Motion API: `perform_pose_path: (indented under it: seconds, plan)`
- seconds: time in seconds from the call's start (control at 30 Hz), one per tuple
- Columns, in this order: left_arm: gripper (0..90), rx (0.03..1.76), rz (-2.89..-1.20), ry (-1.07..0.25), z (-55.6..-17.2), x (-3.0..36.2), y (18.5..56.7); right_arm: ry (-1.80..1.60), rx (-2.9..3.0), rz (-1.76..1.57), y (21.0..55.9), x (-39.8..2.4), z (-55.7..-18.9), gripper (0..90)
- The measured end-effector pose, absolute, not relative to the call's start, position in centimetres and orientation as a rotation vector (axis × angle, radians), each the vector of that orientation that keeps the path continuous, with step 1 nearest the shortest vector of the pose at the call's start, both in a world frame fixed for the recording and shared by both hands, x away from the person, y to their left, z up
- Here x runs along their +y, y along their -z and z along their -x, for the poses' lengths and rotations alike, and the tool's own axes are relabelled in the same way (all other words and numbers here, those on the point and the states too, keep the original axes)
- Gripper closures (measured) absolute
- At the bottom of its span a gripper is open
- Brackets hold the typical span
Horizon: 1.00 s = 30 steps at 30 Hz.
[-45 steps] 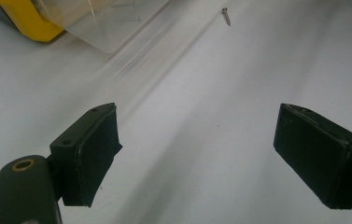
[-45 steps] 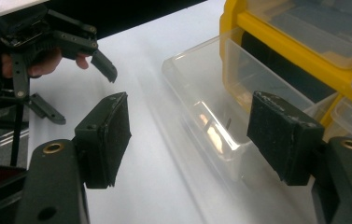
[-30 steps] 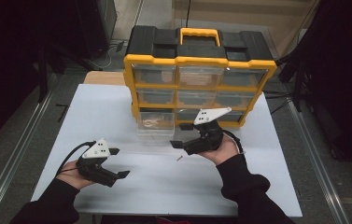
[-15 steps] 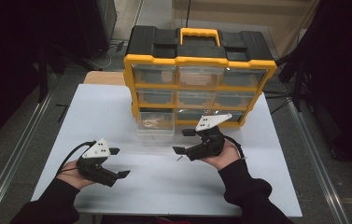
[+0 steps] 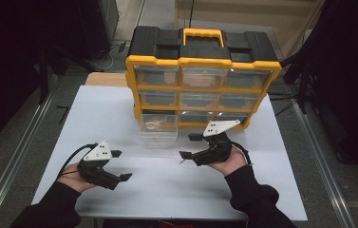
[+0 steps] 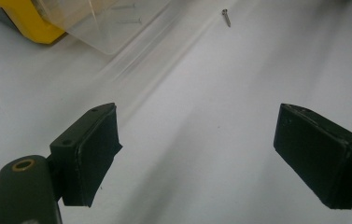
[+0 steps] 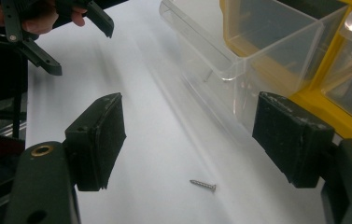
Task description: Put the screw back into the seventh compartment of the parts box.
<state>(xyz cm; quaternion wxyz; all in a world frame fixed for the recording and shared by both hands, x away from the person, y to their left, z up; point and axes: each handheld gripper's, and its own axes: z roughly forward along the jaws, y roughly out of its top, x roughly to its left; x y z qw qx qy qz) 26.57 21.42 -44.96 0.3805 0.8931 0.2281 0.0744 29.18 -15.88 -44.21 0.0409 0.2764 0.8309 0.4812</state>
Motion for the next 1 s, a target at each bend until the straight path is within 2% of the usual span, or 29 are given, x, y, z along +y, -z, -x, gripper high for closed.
perform_pose_path:
  seconds: [1.0]
  plan:
    - [14.0, 0.579, -2.280, -0.191, -26.6, 21.4, 44.9, -1.400, 2.634, -0.797, 47.8, -15.2, -29.4, 31.6]
